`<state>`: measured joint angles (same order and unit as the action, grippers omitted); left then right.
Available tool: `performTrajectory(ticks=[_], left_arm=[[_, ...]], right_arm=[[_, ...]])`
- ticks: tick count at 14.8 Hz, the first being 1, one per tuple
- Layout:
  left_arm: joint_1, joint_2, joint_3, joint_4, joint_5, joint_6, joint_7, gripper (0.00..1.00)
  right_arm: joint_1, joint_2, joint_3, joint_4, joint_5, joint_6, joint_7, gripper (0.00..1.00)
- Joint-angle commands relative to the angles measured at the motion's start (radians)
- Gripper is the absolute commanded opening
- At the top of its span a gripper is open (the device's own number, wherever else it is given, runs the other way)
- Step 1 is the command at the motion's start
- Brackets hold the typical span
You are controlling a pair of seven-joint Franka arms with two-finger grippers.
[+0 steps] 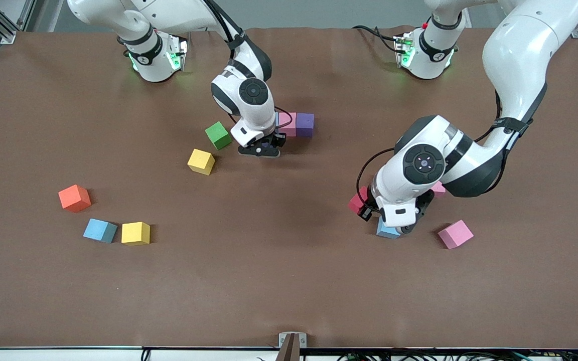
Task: Arrange 11 blocks into digit 3
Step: 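Set the purple cube down and open the right gripper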
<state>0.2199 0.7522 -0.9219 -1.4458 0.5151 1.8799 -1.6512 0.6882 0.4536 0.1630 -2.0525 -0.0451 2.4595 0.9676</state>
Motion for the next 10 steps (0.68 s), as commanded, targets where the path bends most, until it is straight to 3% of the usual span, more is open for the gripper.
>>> performTrajectory(ticks=[1, 8, 10], left_arm=[[0.013, -0.033, -0.008, -0.010, -0.014, -0.022, -0.001, 0.47], [0.015, -0.036, -0.012, -0.010, -0.014, -0.035, -0.001, 0.47], [0.016, -0.034, -0.012, -0.010, -0.014, -0.035, -0.001, 0.47]], right_arm=[[0.013, -0.013, -0.008, -0.049, -0.021, -0.010, 0.025, 0.38], [0.014, -0.013, -0.008, -0.047, -0.021, -0.020, 0.026, 0.39], [0.014, -0.013, -0.008, -0.046, -0.019, -0.025, 0.029, 0.47]])
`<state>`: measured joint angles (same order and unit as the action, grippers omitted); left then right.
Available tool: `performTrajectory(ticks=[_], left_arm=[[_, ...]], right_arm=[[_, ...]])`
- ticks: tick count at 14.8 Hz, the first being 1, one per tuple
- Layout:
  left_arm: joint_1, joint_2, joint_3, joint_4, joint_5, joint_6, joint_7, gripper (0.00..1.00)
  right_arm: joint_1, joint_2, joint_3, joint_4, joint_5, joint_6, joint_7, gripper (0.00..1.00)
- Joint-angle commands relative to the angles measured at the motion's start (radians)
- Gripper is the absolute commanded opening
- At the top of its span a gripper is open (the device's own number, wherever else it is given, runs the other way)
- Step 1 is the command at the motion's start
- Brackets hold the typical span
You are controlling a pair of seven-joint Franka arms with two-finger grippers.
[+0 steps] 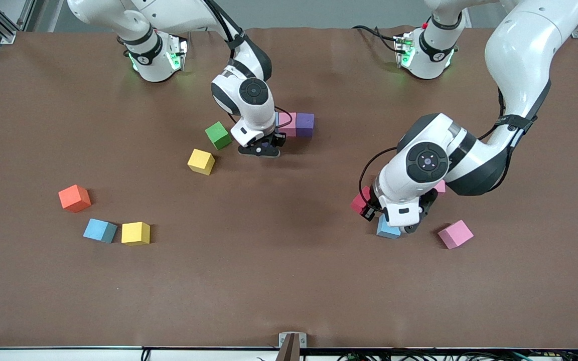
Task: Arrange 11 blocks into digit 3
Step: 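Set the purple cube down and open the right gripper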
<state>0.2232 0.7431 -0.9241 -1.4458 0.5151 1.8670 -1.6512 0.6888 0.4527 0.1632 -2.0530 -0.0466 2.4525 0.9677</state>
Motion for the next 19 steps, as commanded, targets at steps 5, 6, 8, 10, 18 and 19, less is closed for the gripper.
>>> performTrajectory(ticks=[5, 6, 8, 10, 18, 19], left_arm=[[0.015, -0.025, -0.010, -0.010, -0.014, -0.023, 0.001, 0.47], [0.015, -0.025, -0.010, -0.010, -0.014, -0.022, -0.001, 0.47], [0.015, -0.025, -0.010, -0.010, -0.014, -0.023, -0.001, 0.47], [0.015, -0.025, -0.012, -0.011, -0.014, -0.025, -0.001, 0.47], [0.008, -0.028, -0.013, -0.016, -0.014, -0.055, -0.038, 0.47], [0.007, -0.028, -0.013, -0.016, -0.014, -0.055, -0.039, 0.47]], right_arm=[[0.012, -0.012, -0.008, -0.036, -0.013, -0.020, 0.100, 1.00], [0.011, -0.012, -0.008, -0.035, -0.015, -0.021, 0.098, 1.00], [0.006, -0.012, -0.008, -0.016, -0.013, -0.024, 0.095, 1.00], [0.001, -0.026, -0.008, 0.022, -0.004, -0.071, 0.094, 1.00], [-0.087, -0.055, -0.021, 0.330, -0.001, -0.512, 0.083, 1.00], [-0.112, -0.055, -0.021, 0.333, -0.001, -0.515, 0.083, 1.00]])
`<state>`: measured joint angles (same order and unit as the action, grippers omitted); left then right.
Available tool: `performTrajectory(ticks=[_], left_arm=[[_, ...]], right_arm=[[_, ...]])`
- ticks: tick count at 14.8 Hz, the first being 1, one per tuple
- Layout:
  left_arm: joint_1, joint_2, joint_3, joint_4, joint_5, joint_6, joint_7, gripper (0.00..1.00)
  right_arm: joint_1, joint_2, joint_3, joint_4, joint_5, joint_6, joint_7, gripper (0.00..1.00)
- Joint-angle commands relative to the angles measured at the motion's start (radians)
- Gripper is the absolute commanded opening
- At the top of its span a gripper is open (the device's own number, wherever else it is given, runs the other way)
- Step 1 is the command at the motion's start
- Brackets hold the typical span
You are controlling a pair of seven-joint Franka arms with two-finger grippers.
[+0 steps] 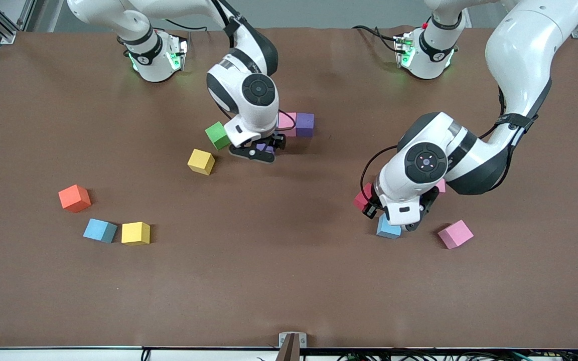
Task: Arrange 11 blocks into digit 3
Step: 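Move the right gripper to the yellow cube beside the green cube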
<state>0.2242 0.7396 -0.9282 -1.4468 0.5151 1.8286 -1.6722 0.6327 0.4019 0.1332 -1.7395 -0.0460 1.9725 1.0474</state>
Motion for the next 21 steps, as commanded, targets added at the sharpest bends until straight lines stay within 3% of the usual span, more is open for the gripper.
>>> performTrajectory(ticks=[1, 8, 12, 16, 21], left_arm=[[0.006, -0.025, -0.009, -0.015, -0.014, -0.017, -0.020, 0.46], [0.015, -0.023, -0.014, -0.009, -0.014, -0.019, -0.018, 0.46], [0.017, -0.022, -0.012, -0.009, -0.012, -0.019, -0.009, 0.46], [0.029, -0.022, -0.012, -0.009, -0.012, -0.019, -0.001, 0.43], [0.024, -0.017, -0.011, -0.009, -0.007, -0.017, 0.003, 0.42]], right_arm=[[-0.086, -0.003, 0.009, 0.020, -0.002, -0.028, 0.003, 1.00], [-0.277, 0.049, 0.009, 0.032, -0.018, 0.144, -0.058, 1.00], [-0.340, 0.064, 0.009, 0.032, -0.028, 0.152, -0.202, 1.00], [-0.357, 0.069, 0.009, 0.023, -0.072, 0.143, -0.217, 1.00], [-0.370, 0.000, 0.016, -0.124, -0.089, 0.098, -0.401, 1.00]])
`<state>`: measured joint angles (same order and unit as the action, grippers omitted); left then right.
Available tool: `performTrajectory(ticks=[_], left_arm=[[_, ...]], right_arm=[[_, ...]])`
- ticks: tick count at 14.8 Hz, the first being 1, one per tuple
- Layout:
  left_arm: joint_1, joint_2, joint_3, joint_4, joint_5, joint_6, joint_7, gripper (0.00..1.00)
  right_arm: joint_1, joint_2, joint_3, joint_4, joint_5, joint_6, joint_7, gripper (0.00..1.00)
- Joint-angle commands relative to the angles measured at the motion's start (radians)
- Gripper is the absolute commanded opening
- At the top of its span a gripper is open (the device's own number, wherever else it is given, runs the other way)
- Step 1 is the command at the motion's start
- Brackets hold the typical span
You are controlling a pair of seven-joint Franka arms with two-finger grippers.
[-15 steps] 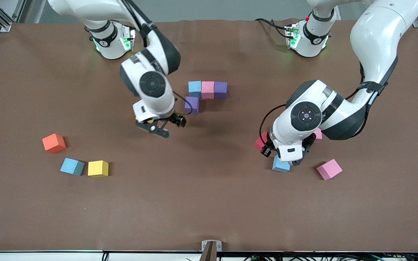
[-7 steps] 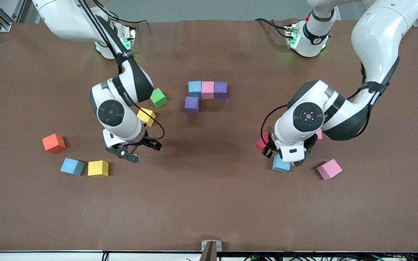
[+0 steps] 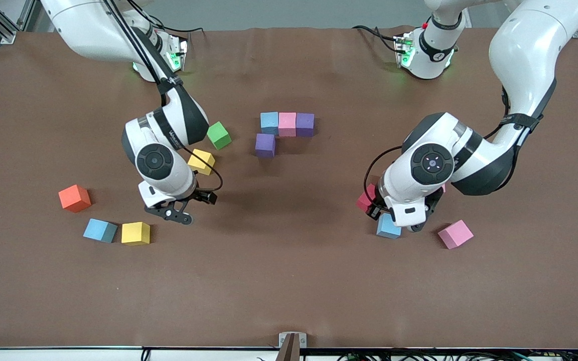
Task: Arrange 11 blocks into digit 3
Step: 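Move the right gripper to the yellow cube beside the green cube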
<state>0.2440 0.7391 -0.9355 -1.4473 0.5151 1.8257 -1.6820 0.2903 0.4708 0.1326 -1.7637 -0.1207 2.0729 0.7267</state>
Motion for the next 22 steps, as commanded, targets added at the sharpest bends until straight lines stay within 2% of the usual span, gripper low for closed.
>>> performTrajectory(ticks=[1, 4, 7, 10, 17, 22], left_arm=[[0.003, -0.015, -0.003, -0.008, -0.007, -0.011, 0.013, 0.42], [0.001, -0.014, -0.002, -0.008, -0.003, -0.008, 0.013, 0.43], [-0.006, -0.012, 0.000, -0.011, 0.000, -0.008, 0.013, 0.43], [-0.008, -0.009, 0.000, -0.016, 0.000, -0.010, 0.013, 0.43], [-0.012, -0.003, 0.000, -0.018, -0.007, -0.010, 0.021, 0.44], [-0.015, 0.003, -0.002, -0.018, -0.010, -0.010, 0.061, 0.44]], right_arm=[[-0.043, -0.086, 0.021, -0.141, -0.014, 0.003, -0.119, 1.00], [-0.060, -0.118, 0.062, -0.247, -0.013, 0.030, -0.173, 1.00], [-0.120, -0.159, 0.133, -0.394, -0.005, 0.174, -0.171, 1.00], [-0.128, -0.170, 0.137, -0.474, 0.001, 0.282, -0.168, 1.00], [-0.131, -0.184, 0.136, -0.508, 0.003, 0.289, -0.167, 1.00], [-0.131, -0.179, 0.137, -0.530, 0.067, 0.308, -0.164, 1.00]])
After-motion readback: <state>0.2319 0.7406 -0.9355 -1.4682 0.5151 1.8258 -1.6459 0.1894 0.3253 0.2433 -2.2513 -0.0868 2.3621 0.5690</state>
